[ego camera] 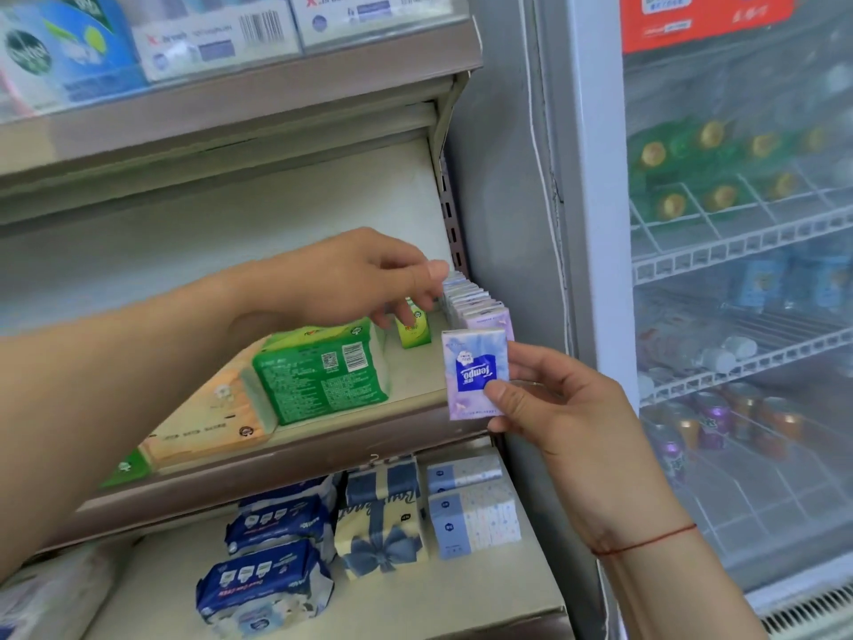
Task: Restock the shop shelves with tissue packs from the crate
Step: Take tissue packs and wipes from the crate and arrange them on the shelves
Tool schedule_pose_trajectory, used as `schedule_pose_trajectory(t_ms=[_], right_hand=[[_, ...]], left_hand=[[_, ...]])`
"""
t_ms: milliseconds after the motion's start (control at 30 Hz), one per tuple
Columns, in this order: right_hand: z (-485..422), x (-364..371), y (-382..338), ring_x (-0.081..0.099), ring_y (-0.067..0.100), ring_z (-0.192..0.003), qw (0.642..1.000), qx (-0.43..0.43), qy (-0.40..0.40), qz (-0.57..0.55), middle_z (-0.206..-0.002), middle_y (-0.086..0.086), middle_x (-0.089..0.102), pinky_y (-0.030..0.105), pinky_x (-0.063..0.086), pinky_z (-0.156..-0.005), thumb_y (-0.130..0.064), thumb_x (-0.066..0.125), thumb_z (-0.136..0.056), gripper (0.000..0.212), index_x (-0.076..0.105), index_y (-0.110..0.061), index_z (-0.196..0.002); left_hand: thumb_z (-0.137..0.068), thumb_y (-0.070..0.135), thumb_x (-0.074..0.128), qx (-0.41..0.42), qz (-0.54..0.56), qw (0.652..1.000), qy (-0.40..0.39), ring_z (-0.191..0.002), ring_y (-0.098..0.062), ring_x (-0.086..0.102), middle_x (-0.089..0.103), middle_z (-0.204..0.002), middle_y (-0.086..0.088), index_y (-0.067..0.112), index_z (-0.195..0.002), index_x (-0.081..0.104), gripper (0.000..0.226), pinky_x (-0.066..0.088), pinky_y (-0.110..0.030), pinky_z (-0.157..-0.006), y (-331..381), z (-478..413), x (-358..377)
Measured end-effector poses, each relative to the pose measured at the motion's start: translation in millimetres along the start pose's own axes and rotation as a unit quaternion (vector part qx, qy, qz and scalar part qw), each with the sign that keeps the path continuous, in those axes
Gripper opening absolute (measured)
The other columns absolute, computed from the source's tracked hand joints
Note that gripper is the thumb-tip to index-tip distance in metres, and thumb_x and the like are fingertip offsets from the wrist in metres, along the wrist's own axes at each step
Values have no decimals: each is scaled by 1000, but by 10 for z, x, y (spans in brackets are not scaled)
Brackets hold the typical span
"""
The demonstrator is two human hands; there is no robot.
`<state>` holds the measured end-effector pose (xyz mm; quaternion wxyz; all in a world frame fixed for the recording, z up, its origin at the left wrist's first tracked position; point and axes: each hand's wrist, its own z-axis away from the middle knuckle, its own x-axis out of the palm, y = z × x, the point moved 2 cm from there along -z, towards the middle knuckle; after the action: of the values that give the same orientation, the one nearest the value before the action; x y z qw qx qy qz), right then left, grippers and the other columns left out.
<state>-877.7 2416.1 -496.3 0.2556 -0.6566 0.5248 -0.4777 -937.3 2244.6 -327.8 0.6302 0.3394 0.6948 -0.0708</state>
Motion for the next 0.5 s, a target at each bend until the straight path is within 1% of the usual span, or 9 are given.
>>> schedule_pose_trajectory(t_ms=[33,100,133,200,267,300,400,500], right_hand=[[40,-9,2,74,18,-81,1000,2,4,6,-101,7,79,24,58,-67,3,70,-90,30,75,-14,-114],[124,-40,13,75,23,-85,1000,7,11,22,-100,7,79,27,59,-69,3,71,-90,28,75,-15,-111],[167,-54,12,75,23,-87,999,10,12,30,-99,7,79,27,59,-68,3,70,-90,27,75,-15,-110],[249,-64,-9,76,21,-87,999,13,8,44,-97,6,80,25,58,-67,4,70,-90,27,75,-15,-109],[302,-72,-55,75,17,-85,998,13,1,55,-95,4,80,24,58,-66,4,70,-90,27,75,-17,-106],[312,-84,-77,75,17,-84,998,12,-1,61,-95,4,80,23,58,-65,4,70,-90,28,75,-18,-106],[305,-167,-141,74,22,-84,997,3,2,73,-95,7,79,24,58,-65,4,70,-90,28,74,-16,-109],[283,-253,-173,74,23,-88,998,-2,33,51,-98,7,78,26,59,-72,3,72,-89,30,74,-17,-110]], left_hand=[[-96,51,58,3,36,999,-24,-88,-12,74,77,-95,7,24,-102,75,32,60,-28,-78,96,169,58],[-89,48,70,15,48,997,-58,-88,-12,73,77,-95,5,27,-101,75,25,60,-26,-78,201,402,193],[-86,44,75,17,50,997,-63,-89,-12,72,77,-96,5,28,-101,75,22,60,-27,-80,213,473,263],[-83,37,82,21,49,998,-33,-87,-11,72,76,-96,7,28,-99,74,19,60,-28,-80,187,544,372],[-83,35,83,25,47,999,-6,-84,-8,72,75,-95,11,28,-96,72,19,59,-30,-79,163,568,459],[-83,34,84,23,63,998,-2,-83,-10,72,75,-95,10,28,-96,71,20,60,-33,-79,155,565,506],[-83,25,84,15,118,993,-4,-84,-27,72,76,-93,-2,24,-101,71,22,61,-43,-80,180,514,619],[-86,17,82,19,139,990,12,-88,-37,71,76,-95,-11,16,-103,74,19,61,-46,-80,240,375,646]])
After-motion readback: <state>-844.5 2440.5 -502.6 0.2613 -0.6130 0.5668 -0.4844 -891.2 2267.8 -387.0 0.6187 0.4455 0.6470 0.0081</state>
